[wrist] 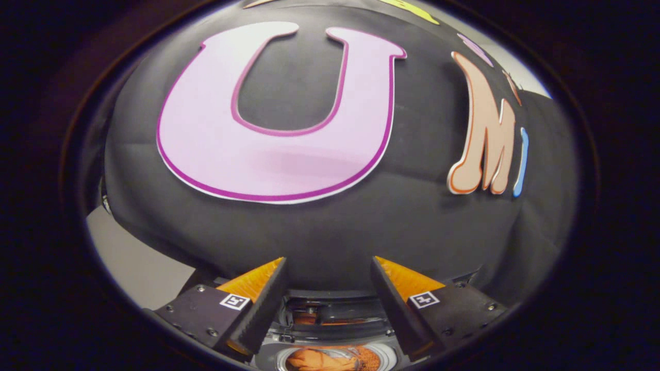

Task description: Put the clothes into the washing machine and then close the washing machine lid.

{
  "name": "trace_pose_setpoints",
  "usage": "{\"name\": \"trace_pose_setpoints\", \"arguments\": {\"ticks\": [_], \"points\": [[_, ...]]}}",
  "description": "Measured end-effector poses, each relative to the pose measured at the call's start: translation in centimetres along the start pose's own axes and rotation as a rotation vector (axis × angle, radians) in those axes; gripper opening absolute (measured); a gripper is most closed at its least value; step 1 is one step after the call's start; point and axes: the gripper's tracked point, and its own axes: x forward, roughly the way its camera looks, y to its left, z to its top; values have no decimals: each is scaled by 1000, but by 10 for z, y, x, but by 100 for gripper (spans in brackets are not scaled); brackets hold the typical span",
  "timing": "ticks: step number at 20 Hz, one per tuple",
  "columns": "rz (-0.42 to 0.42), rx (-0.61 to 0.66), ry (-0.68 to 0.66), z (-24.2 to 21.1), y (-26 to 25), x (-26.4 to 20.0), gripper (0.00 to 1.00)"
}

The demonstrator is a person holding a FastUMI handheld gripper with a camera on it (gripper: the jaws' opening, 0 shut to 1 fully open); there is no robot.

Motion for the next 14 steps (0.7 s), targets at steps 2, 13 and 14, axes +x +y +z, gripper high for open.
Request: {"name": "trace_pose_setpoints", "arguments": {"ticks": [2, 13, 14], "points": [[25, 52, 3, -5, 1, 7, 97], [85, 89, 57, -22, -3, -28, 99], [88, 87, 58, -25, -3, -35, 99]]}}
